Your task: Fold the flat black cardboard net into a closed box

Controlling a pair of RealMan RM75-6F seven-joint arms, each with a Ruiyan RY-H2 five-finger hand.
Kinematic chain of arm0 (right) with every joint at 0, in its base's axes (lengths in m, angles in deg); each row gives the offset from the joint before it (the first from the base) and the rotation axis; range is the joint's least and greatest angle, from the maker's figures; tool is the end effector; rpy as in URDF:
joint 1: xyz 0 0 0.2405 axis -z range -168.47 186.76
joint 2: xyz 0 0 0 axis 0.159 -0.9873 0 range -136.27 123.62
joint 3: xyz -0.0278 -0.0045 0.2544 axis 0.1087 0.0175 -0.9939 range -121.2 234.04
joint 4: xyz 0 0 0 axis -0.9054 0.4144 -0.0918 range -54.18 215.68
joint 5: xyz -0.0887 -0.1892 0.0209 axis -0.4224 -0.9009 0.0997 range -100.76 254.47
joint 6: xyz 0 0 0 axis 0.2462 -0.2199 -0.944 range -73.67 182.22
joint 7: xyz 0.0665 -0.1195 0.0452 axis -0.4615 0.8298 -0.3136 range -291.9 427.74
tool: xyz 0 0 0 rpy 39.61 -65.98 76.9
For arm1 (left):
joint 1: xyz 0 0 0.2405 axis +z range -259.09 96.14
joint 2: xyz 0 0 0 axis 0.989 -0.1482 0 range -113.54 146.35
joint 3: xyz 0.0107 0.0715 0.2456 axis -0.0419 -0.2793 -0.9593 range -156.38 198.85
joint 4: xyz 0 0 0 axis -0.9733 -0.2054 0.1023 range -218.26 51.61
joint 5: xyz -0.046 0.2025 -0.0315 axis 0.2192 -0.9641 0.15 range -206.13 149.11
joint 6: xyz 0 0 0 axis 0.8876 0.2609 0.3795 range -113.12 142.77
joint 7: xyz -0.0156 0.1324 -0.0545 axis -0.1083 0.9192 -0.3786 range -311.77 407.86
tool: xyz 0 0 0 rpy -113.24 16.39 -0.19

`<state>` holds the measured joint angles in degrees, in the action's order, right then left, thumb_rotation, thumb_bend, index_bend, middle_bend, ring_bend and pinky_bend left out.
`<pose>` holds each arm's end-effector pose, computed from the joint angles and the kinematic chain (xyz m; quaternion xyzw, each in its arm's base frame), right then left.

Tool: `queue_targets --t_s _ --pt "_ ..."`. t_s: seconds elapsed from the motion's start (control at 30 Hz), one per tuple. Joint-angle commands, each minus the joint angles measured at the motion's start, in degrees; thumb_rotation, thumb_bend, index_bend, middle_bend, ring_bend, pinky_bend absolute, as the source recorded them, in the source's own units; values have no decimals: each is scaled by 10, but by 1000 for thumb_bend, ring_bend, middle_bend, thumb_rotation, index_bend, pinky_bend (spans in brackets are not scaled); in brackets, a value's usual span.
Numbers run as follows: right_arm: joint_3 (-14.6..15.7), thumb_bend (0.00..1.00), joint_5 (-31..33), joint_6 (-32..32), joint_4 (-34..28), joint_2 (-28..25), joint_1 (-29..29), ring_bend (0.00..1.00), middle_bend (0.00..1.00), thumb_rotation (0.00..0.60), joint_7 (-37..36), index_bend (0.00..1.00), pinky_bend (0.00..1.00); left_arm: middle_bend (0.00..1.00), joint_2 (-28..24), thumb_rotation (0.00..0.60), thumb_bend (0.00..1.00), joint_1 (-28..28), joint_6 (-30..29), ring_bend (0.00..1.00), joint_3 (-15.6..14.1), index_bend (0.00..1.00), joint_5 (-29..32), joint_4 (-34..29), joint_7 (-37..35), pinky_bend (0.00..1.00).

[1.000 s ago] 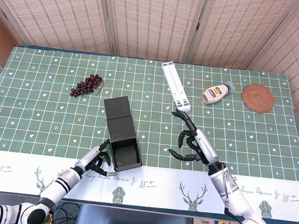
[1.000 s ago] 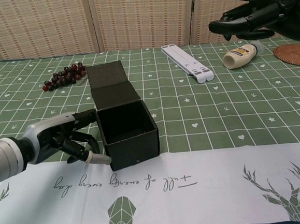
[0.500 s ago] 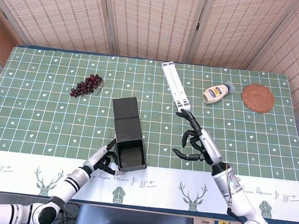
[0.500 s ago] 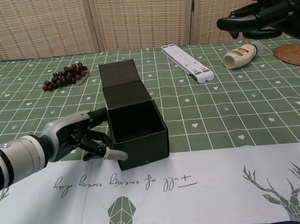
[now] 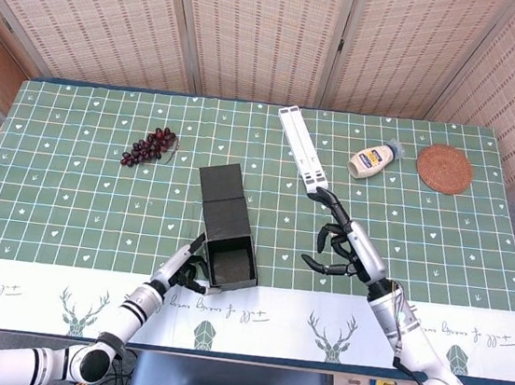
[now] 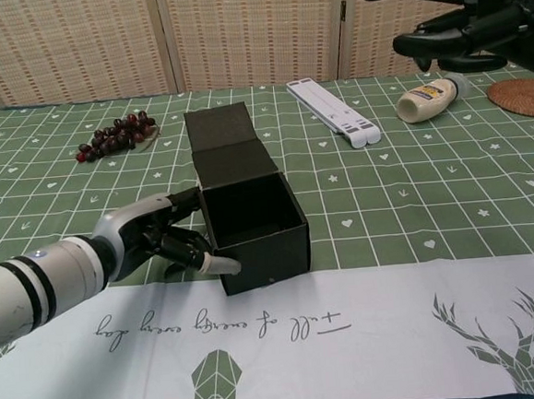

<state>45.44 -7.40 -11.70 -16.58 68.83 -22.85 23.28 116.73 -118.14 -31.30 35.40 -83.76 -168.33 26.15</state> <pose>-0.1490 -0.3049 0.0704 0.4926 -0.6048 0.6099 0.1397 -0.1368 0.2975 -0.0898 -0.4597 -0.7561 -0.4330 0.1718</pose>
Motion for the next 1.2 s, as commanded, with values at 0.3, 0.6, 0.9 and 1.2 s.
queue_targets --t_s 0.3,0.6,0.9,1.2 --pt "-1 263 1 0 7 2 1 643 108 600 -7 0 1000 157 26 600 54 2 -6 588 13 90 13 21 9 821" --pt "-1 263 7 8 14 5 0 643 120 600 -9 0 1000 311 26 600 53 9 -5 580 19 209 2 22 3 821" --pt "8 278 56 91 42 25 -24 636 128 600 -2 0 1000 321 -42 600 53 34 -13 581 14 219 -71 -45 -27 821" --pt "-5 282 96 137 96 98 -54 632 128 600 28 0 1000 321 -117 600 54 59 -23 575 -4 227 -142 -125 -66 821"
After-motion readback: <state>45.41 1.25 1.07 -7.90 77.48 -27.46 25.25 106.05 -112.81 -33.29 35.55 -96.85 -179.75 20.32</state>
